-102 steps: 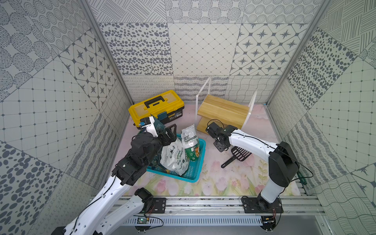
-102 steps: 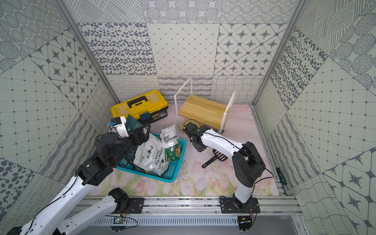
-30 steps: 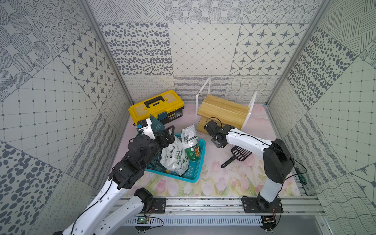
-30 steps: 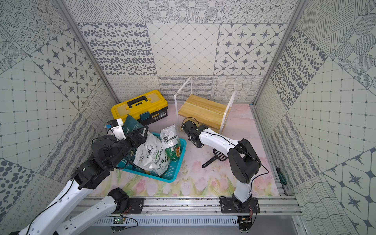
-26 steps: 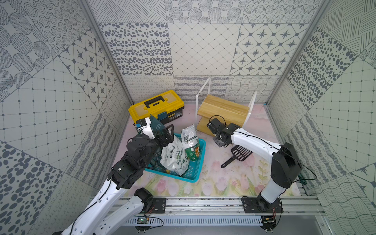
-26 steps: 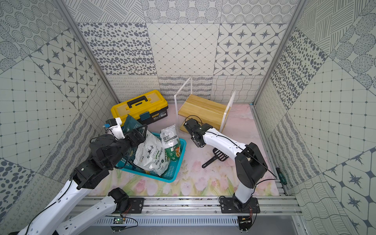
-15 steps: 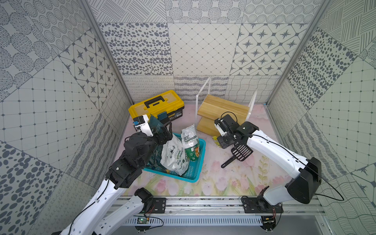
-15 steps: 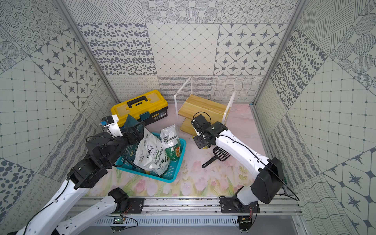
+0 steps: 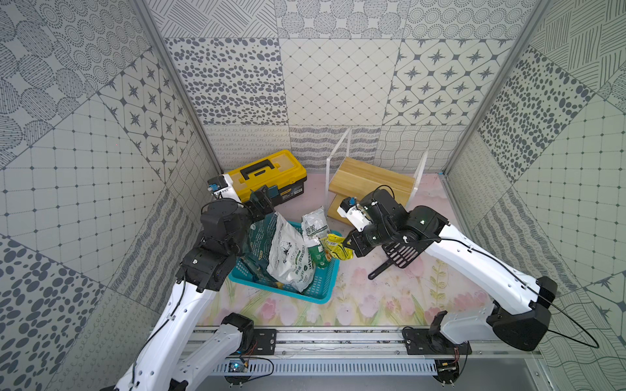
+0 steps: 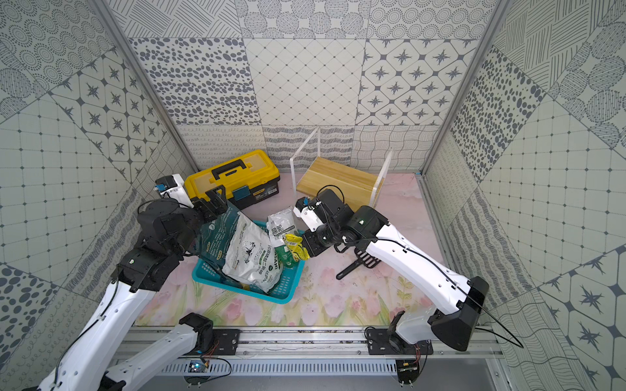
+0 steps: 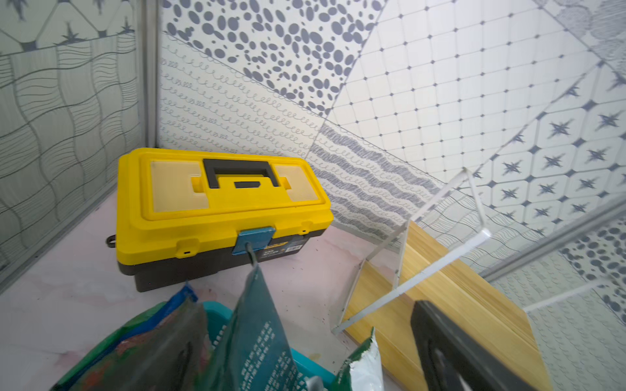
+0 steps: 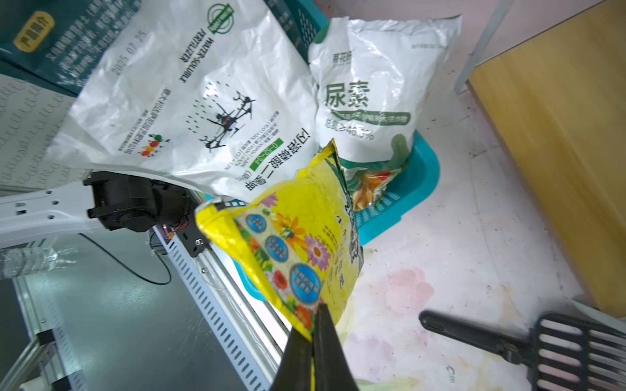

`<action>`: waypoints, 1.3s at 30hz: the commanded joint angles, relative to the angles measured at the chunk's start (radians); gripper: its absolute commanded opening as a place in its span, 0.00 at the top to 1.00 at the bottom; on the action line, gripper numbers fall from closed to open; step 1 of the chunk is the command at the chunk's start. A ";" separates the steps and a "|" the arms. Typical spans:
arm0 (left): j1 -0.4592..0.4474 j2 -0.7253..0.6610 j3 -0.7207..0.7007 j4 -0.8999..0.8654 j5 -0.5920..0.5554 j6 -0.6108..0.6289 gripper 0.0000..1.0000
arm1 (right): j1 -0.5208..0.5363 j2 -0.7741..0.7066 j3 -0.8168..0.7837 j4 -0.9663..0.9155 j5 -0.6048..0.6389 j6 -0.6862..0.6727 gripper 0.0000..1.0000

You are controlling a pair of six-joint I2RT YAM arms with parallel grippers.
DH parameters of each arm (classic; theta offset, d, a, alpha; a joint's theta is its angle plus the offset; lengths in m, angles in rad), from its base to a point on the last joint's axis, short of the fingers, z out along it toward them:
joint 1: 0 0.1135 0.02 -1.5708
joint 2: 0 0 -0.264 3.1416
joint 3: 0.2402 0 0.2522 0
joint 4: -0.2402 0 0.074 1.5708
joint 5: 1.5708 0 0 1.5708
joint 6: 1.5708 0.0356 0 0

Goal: Take down the fertilizer bag from the shelf
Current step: Place the fertilizer bag in the storage box.

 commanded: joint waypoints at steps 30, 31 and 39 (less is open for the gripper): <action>0.215 -0.051 -0.140 -0.044 0.136 -0.093 0.00 | 0.111 0.149 -0.326 0.414 0.040 0.580 1.00; 0.215 -0.049 -0.143 -0.045 0.126 -0.081 0.00 | 0.111 0.156 -0.326 0.414 0.038 0.576 1.00; 0.310 -0.057 -0.140 -0.065 0.029 -0.027 0.00 | 0.110 0.109 -0.242 0.369 0.096 0.434 0.54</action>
